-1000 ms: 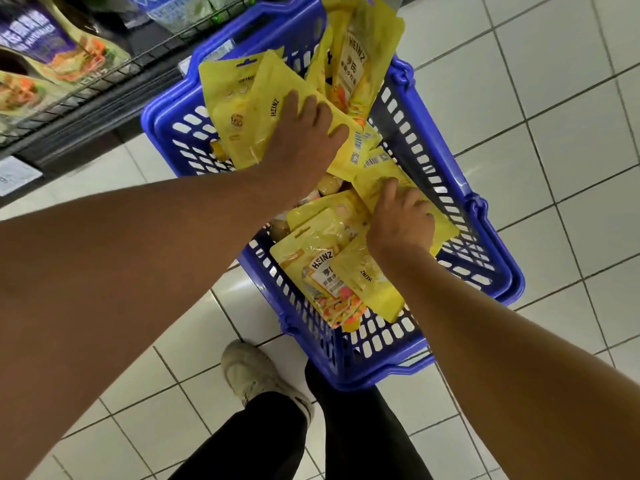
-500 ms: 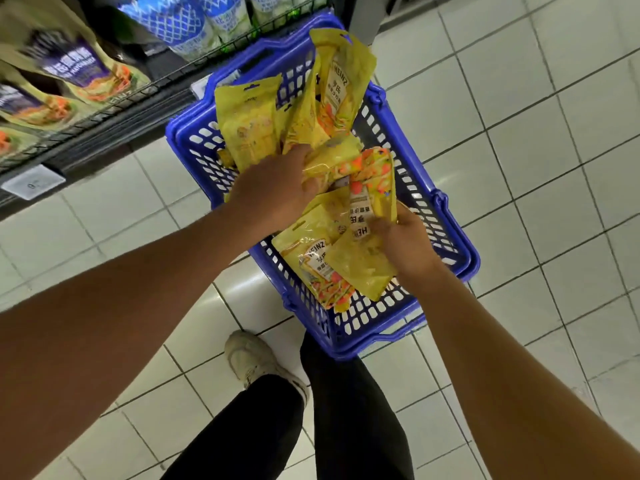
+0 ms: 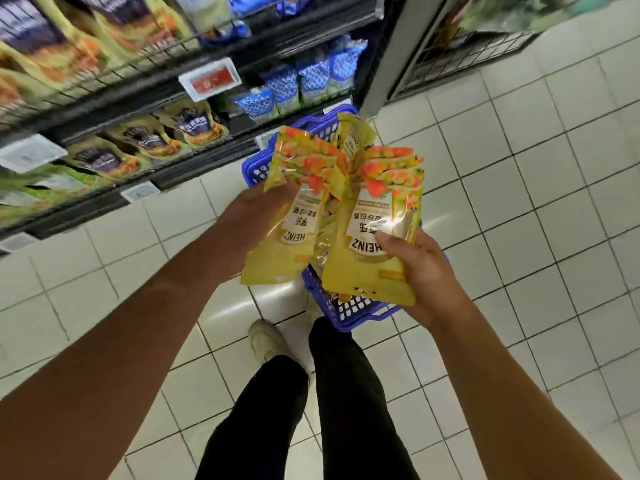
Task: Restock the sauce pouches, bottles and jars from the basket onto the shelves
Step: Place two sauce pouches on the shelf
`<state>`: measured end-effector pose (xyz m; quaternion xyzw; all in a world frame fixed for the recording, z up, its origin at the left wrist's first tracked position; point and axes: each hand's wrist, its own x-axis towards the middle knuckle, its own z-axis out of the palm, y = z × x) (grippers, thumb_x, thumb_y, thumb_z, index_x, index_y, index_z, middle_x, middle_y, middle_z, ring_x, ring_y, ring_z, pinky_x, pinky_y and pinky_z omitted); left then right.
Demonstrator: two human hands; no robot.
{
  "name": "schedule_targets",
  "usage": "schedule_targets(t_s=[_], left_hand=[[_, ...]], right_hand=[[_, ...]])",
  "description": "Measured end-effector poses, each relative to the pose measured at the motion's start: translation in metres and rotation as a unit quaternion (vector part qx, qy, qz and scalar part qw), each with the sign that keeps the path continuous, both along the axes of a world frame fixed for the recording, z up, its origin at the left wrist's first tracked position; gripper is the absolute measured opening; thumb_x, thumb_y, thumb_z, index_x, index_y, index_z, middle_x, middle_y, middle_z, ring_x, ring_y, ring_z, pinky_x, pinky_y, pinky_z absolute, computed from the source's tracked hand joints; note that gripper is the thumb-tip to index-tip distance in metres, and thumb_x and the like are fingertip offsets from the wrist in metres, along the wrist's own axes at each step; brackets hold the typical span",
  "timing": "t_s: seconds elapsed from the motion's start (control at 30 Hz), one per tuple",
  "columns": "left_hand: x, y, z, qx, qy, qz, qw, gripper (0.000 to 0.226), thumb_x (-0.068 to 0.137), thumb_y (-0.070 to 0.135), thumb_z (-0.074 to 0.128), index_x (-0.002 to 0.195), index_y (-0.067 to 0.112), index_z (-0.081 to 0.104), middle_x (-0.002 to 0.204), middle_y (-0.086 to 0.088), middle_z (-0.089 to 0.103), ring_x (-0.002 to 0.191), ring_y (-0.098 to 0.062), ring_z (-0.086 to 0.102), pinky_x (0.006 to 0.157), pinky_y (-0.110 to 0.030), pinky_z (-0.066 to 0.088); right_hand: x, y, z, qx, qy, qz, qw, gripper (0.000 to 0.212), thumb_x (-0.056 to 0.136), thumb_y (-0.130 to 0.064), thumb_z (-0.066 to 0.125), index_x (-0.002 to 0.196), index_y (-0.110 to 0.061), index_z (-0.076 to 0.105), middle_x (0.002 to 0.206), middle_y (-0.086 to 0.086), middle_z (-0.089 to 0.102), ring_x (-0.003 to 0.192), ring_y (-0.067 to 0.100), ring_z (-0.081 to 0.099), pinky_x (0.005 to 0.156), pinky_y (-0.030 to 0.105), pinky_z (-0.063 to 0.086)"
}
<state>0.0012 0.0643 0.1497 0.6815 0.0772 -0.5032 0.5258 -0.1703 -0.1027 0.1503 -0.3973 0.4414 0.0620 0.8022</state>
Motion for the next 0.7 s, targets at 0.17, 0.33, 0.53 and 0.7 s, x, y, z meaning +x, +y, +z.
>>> schedule_targets(t_s=[0.17, 0.33, 0.53, 0.7], left_hand=[[-0.008, 0.019, 0.093, -0.033, 0.030, 0.103, 0.994, 0.034, 0.097, 0.041, 0.056, 0.073, 0.037, 0.080, 0.084, -0.001, 0.078, 0.072, -0.020, 0.076, 0.049, -0.028, 0.056], [-0.013, 0.043, 0.177, -0.092, 0.064, 0.188, 0.976, 0.034, 0.094, 0.044, 0.059, 0.081, 0.022, 0.082, 0.093, -0.013, 0.077, 0.079, -0.031, 0.076, 0.054, -0.038, 0.058], [-0.027, 0.089, 0.250, -0.171, 0.035, 0.239, 0.955, 0.028, 0.089, 0.041, 0.066, 0.106, 0.021, 0.076, 0.112, -0.015, 0.073, 0.098, -0.035, 0.072, 0.072, -0.046, 0.059], [-0.052, 0.146, 0.296, -0.204, -0.036, 0.279, 0.938, 0.040, 0.078, 0.033, 0.071, 0.115, 0.017, 0.069, 0.113, -0.016, 0.073, 0.099, -0.036, 0.071, 0.078, -0.049, 0.059]], right_hand=[[0.010, 0.009, 0.098, 0.011, -0.043, 0.022, 0.999, 0.044, 0.083, -0.016, 0.066, 0.127, -0.010, 0.065, 0.119, 0.018, 0.072, 0.107, 0.036, 0.070, 0.077, 0.043, 0.060], [0.028, 0.026, 0.185, 0.025, -0.094, 0.062, 0.993, 0.032, 0.077, -0.014, 0.069, 0.108, -0.015, 0.076, 0.112, 0.016, 0.074, 0.099, 0.034, 0.074, 0.072, 0.040, 0.060], [0.048, 0.059, 0.267, 0.046, -0.149, 0.125, 0.980, 0.053, 0.072, -0.008, 0.065, 0.125, -0.003, 0.063, 0.111, 0.021, 0.073, 0.094, 0.035, 0.074, 0.069, 0.043, 0.060], [0.053, 0.102, 0.311, 0.045, -0.168, 0.188, 0.967, 0.034, 0.066, -0.008, 0.069, 0.097, -0.014, 0.080, 0.099, 0.017, 0.077, 0.085, 0.032, 0.076, 0.061, 0.042, 0.060]])
